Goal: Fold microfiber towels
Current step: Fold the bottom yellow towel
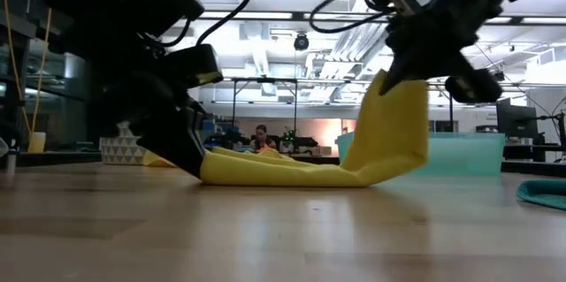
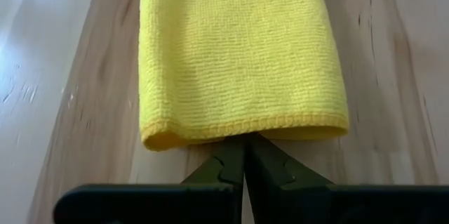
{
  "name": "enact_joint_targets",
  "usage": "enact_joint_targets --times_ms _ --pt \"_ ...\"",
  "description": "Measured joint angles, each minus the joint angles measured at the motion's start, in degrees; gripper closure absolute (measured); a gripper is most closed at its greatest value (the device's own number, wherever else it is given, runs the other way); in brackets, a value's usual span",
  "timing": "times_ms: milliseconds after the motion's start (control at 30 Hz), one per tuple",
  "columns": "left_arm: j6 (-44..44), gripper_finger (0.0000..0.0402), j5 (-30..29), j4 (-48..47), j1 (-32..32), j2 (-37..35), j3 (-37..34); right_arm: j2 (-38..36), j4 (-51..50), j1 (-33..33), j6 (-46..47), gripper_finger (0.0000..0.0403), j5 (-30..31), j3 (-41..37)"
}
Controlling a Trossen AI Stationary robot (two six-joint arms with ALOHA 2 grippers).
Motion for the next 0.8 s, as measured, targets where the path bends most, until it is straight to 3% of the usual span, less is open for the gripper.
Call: enact_joint_targets --times_ms 400,800 --pt "0.1 0.0402 0.7 1.6 0.0 0.2 0.0 15.4 19.5 -3.2 0.2 0.0403 -0.3 6.0" --pt "-2.1 0.0401 0.4 3.5 0.0 0.3 -0.1 24.7 22.8 -4.4 -1.0 0.0403 -2.0 13.5"
